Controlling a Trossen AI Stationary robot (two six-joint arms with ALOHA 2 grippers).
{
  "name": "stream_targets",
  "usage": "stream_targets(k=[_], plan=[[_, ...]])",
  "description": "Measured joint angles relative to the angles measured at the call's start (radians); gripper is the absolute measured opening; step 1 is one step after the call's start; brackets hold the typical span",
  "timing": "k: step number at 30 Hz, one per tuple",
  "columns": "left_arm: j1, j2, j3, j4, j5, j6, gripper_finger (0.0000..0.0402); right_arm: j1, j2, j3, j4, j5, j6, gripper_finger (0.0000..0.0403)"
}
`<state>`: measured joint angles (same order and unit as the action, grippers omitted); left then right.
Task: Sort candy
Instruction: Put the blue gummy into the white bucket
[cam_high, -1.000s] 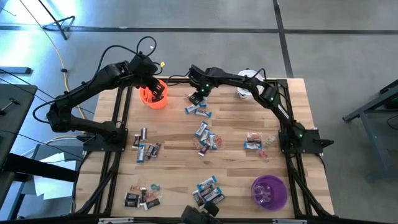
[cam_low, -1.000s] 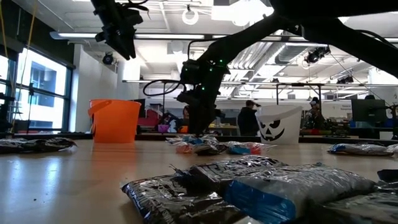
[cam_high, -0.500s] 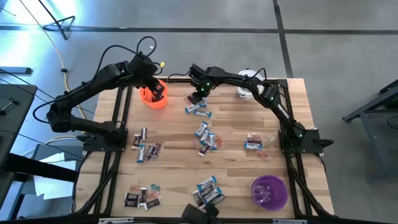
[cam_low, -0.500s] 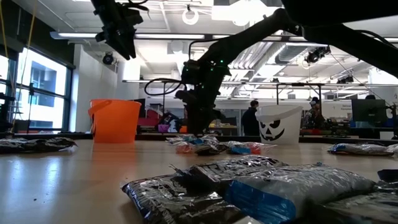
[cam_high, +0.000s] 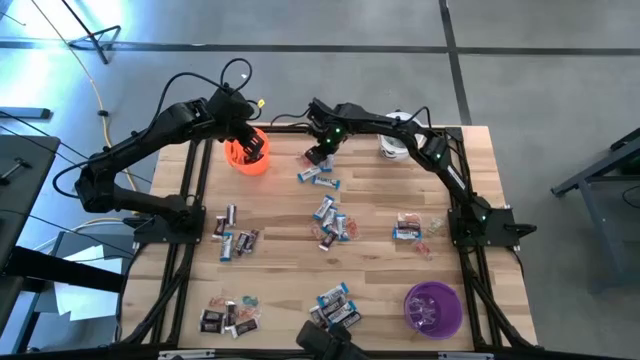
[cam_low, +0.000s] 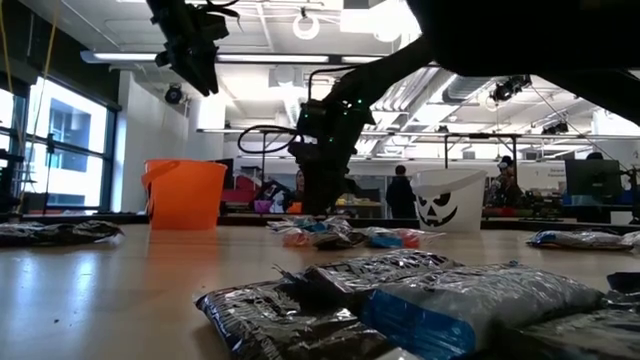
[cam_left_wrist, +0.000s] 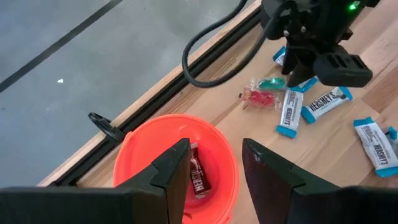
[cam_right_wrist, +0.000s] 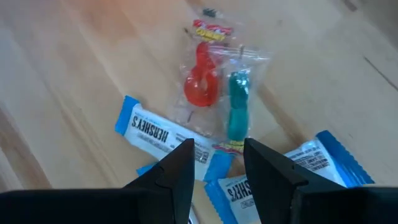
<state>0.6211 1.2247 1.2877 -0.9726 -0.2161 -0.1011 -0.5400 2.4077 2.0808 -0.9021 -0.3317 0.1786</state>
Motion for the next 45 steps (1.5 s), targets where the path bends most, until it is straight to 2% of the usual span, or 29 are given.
stream_targets(k=[5,10,16,19,26,31,45], plan=[[0.0,0.0,0.0,0.001,0.0,0.001,0.0133,-0.007,0.0,0.0,-0.007,-0.063,-0.032,0.0133],[0.0,0.0,0.0,0.001,0.0,0.001,0.0133,-0.017,0.0,0.0,-0.016,-0.186,-0.087,0.0133],[0.0,0.0,0.0,0.001,0.0,0.001,0.0133,-0.013,0.001,0.0,-0.032,-0.187,-0.152,0.0133],[0.0,0.0,0.0,0.001,0.0,0.001,0.0133,-0.014,0.001,0.0,-0.043,-0.162,-0.188,0.0133],[0.0,0.0,0.0,0.002,0.0,0.001,0.0133,-0.019,0.001,0.0,-0.103,0.0,-0.329,0.0133],[0.0,0.0,0.0,0.019,0.0,0.0,0.0133,-0.016,0.001,0.0,-0.086,0.065,-0.374,0.0133],[0.0,0.0,0.0,0.062,0.0,-0.026,0.0133,-0.016,0.027,0.0,-0.038,0.066,-0.389,0.0133]])
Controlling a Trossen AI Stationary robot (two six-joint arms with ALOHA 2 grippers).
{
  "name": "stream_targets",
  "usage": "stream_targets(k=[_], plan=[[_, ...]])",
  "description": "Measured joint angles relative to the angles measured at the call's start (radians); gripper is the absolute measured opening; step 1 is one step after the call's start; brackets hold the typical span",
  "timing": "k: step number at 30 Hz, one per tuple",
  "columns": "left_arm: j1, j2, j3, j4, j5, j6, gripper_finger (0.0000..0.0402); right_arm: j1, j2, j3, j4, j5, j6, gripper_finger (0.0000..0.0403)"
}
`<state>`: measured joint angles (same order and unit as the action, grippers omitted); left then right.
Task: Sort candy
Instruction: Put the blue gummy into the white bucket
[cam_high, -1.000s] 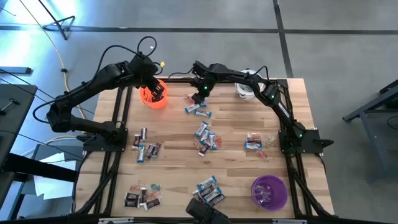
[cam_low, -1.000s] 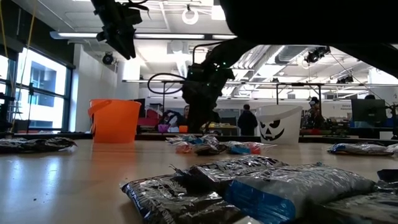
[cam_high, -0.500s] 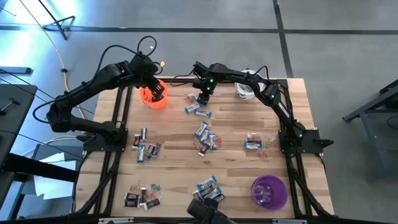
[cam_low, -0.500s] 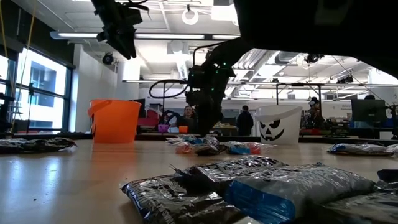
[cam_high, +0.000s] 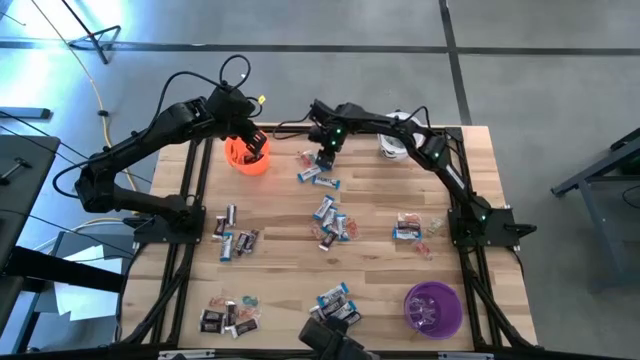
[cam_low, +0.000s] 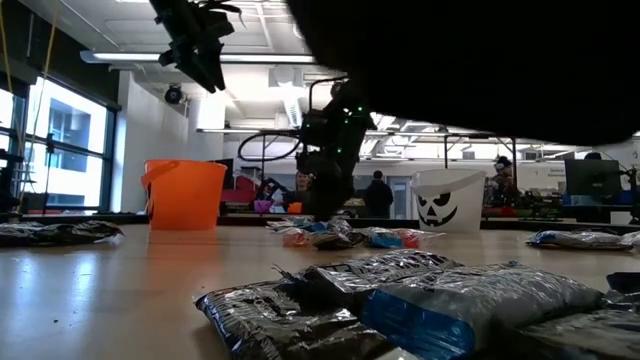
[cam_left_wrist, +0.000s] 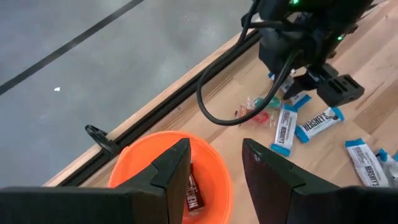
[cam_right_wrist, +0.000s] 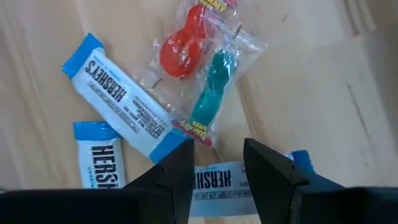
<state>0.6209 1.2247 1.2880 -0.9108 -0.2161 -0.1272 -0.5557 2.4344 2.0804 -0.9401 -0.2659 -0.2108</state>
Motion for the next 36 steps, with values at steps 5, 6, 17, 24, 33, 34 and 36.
stream_targets(k=[5,6,17,24,33,34,36], plan=[[0.0,0.0,0.0,0.0,0.0,-0.001,0.0133,0.003,0.01,0.0,0.021,-0.016,0.0,0.0133],[0.0,0.0,0.0,0.0,0.0,-0.002,0.0133,0.003,0.01,0.0,0.036,-0.017,0.0,0.0133],[0.0,0.0,0.0,0.0,0.0,-0.003,0.0133,0.013,0.01,0.0,0.119,-0.017,-0.064,0.0133],[0.0,0.0,0.0,0.0,0.0,-0.004,0.0133,0.026,0.01,0.0,0.114,0.037,-0.152,0.0133],[0.0,0.0,0.0,0.0,0.0,-0.003,0.0133,0.04,0.01,0.0,0.105,0.098,-0.154,0.0133],[0.0,0.0,0.0,0.0,0.0,-0.003,0.0133,0.04,0.01,0.0,0.101,0.097,-0.107,0.0133],[0.0,0.0,0.0,-0.001,0.0,-0.003,0.0133,0.04,0.01,0.0,0.093,0.093,-0.006,0.0133]])
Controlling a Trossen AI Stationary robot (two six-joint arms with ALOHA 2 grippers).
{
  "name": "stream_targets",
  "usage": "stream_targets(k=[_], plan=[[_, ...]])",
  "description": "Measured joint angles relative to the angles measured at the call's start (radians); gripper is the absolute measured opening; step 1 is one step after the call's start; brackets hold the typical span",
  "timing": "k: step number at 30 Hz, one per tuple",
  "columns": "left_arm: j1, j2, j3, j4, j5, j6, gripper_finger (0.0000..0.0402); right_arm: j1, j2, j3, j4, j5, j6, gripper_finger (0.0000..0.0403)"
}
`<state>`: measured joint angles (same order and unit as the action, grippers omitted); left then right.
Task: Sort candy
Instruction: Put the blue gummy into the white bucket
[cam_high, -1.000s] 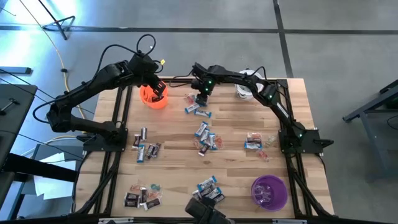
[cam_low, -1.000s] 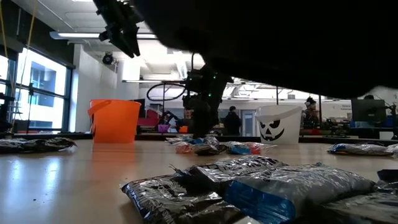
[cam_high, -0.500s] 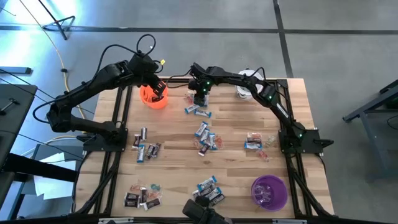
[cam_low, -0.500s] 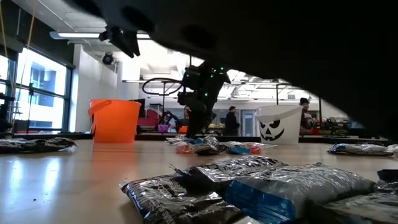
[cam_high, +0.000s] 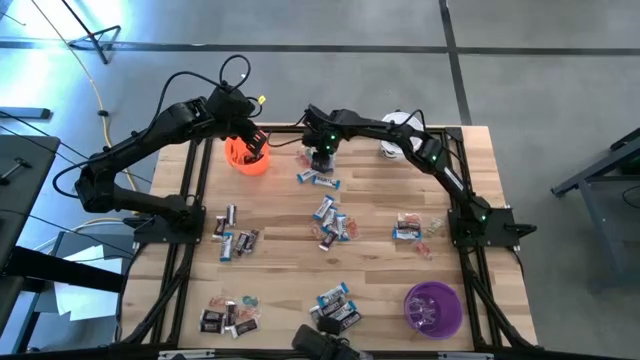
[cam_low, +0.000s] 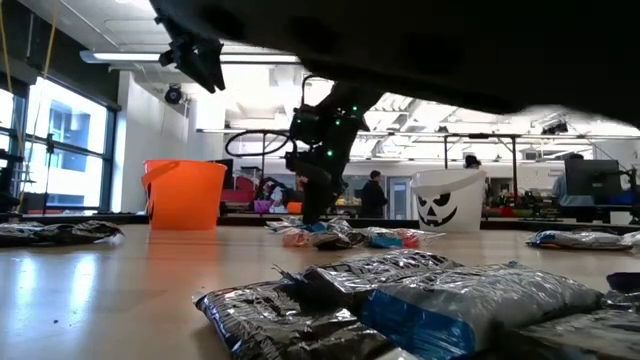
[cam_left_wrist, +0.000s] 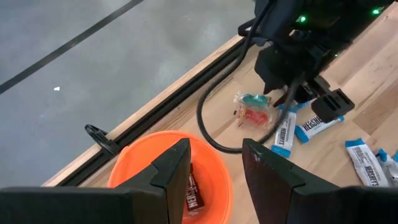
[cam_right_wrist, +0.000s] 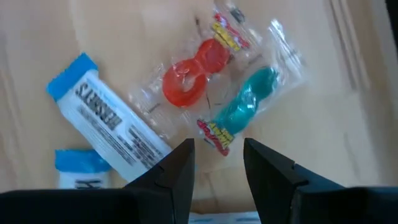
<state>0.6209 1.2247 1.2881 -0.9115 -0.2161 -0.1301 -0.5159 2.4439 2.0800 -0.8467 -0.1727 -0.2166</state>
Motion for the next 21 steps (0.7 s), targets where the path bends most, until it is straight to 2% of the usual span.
stream_targets(k=[4,10,16,21], plan=[[0.0,0.0,0.0,0.0,0.0,0.001,0.0133,-0.004,0.0,0.0,-0.001,0.008,0.176,0.0133],[0.0,0.0,0.0,-0.002,0.0,0.001,0.0133,-0.023,-0.009,0.0,0.003,-0.012,0.323,0.0133],[0.0,0.0,0.0,-0.003,0.0,0.016,0.0133,-0.031,-0.037,0.001,0.106,-0.055,0.356,0.0133],[0.0,0.0,0.0,-0.004,0.001,0.019,0.0133,-0.033,-0.037,0.001,0.121,-0.059,0.358,0.0133]])
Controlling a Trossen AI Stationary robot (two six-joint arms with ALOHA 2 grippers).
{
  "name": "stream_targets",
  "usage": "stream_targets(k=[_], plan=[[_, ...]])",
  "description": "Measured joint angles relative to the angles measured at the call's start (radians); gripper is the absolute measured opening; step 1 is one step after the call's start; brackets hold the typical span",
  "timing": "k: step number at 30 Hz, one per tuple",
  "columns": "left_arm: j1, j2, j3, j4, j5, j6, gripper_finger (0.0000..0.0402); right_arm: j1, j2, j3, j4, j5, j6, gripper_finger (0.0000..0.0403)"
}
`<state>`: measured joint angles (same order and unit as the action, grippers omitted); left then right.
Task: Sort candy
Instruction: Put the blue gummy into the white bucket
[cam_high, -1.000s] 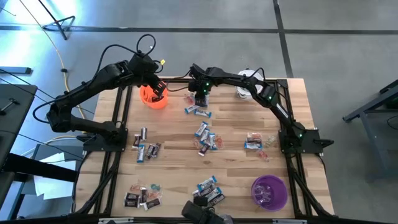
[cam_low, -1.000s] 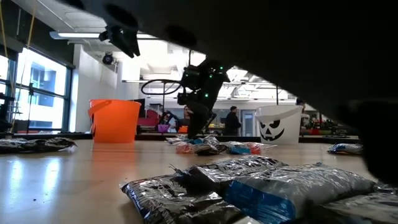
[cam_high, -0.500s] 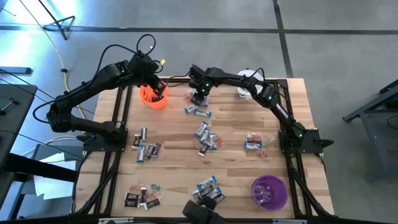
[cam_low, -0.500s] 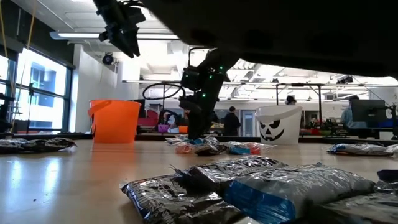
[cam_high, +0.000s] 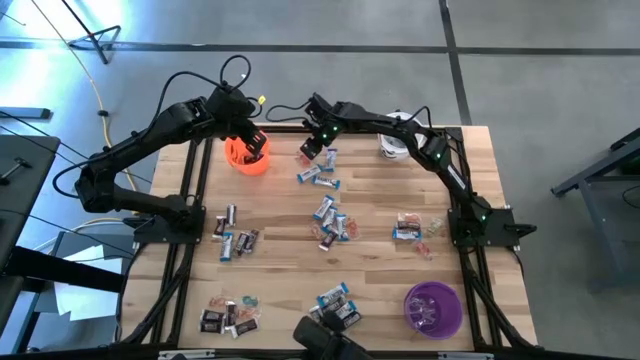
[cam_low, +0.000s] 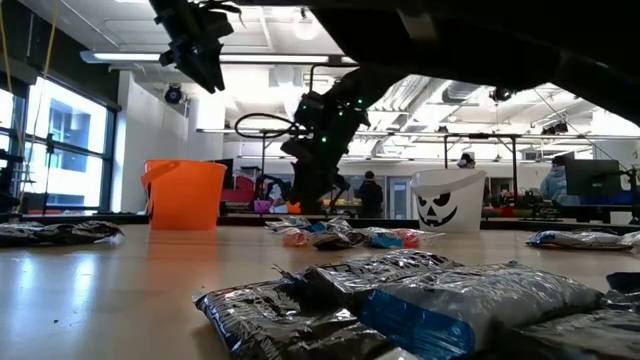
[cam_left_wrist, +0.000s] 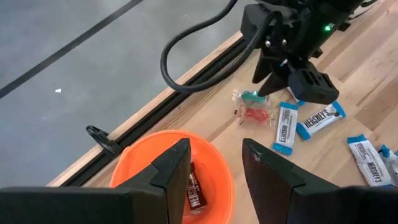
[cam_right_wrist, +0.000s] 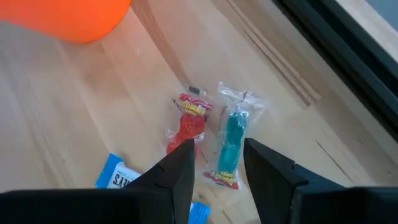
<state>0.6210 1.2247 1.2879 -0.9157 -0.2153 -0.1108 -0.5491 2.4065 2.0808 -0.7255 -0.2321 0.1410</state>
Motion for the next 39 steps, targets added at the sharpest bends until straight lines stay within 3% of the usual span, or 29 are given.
stream_targets(k=[21,31,39], plan=[[0.0,0.0,0.0,0.001,0.0,0.037,0.0133,0.001,0.042,0.0,0.027,0.04,0.069,0.0133],[0.0,0.0,0.0,0.001,-0.003,0.044,0.0133,0.005,0.053,-0.001,0.035,0.038,0.008,0.0133],[0.0,0.0,0.0,0.0,-0.004,0.035,0.0133,0.024,0.053,0.0,0.052,0.041,-0.129,0.0087]])
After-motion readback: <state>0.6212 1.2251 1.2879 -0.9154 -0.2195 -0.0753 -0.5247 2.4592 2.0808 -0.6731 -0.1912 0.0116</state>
